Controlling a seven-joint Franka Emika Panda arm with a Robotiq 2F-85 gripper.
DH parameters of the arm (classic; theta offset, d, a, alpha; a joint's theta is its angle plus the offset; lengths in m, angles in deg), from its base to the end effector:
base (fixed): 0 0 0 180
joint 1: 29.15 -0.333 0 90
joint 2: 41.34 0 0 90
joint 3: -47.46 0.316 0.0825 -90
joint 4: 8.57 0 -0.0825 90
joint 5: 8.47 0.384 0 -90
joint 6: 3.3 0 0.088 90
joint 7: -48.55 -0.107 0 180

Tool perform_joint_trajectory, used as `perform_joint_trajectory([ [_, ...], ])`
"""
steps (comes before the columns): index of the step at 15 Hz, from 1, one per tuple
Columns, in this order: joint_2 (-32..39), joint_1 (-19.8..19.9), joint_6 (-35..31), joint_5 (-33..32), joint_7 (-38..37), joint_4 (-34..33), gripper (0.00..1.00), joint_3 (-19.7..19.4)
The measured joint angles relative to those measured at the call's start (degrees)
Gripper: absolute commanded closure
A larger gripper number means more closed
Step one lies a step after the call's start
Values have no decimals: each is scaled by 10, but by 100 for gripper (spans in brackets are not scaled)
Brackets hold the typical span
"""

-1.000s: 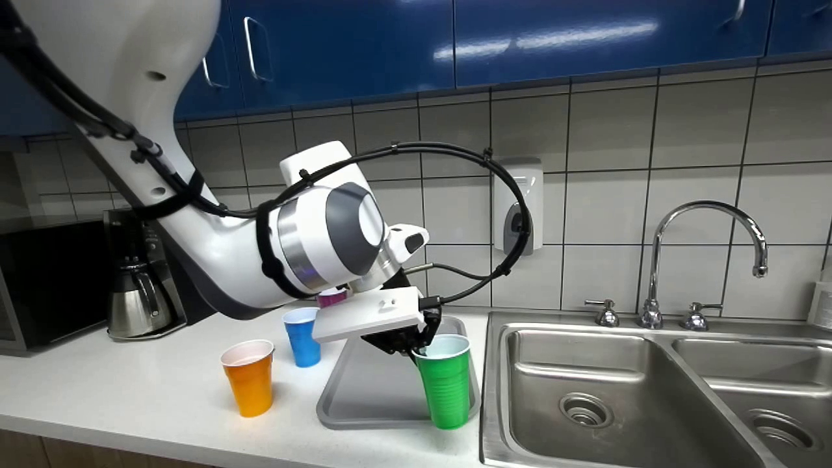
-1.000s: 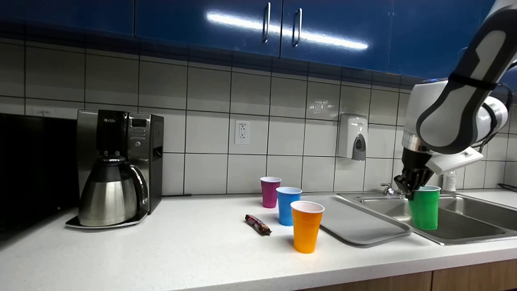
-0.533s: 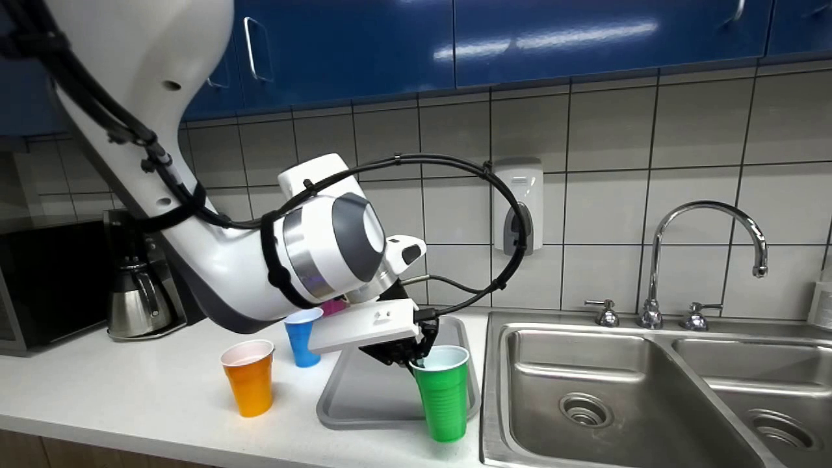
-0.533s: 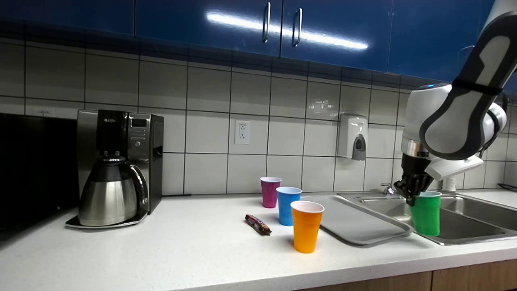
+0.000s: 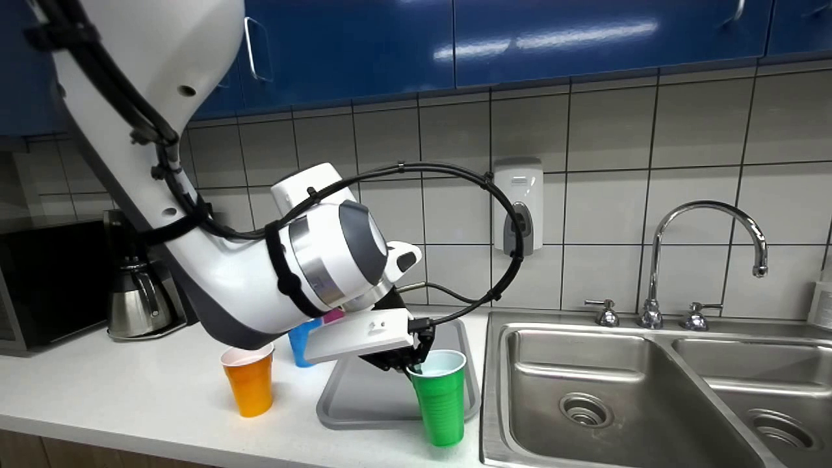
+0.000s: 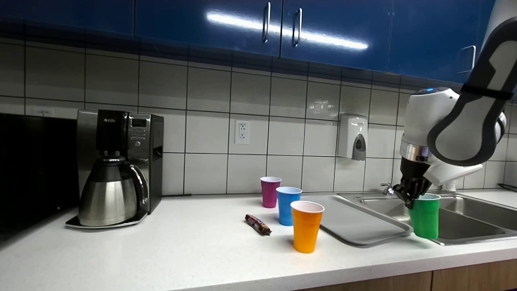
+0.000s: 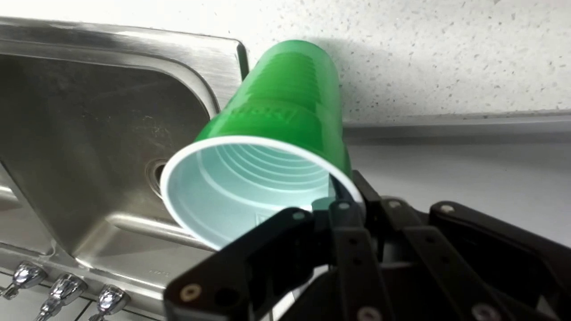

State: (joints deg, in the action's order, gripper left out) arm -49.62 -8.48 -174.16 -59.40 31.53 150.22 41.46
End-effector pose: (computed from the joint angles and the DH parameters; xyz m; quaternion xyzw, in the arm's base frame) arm 0.3771 -0.1273 0.2820 0.9764 0.0450 0.1503 0.1484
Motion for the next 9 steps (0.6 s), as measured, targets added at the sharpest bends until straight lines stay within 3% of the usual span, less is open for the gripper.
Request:
perform_joint_trajectory([
  [9, 4, 22, -30, -140, -141, 0, 99, 0],
])
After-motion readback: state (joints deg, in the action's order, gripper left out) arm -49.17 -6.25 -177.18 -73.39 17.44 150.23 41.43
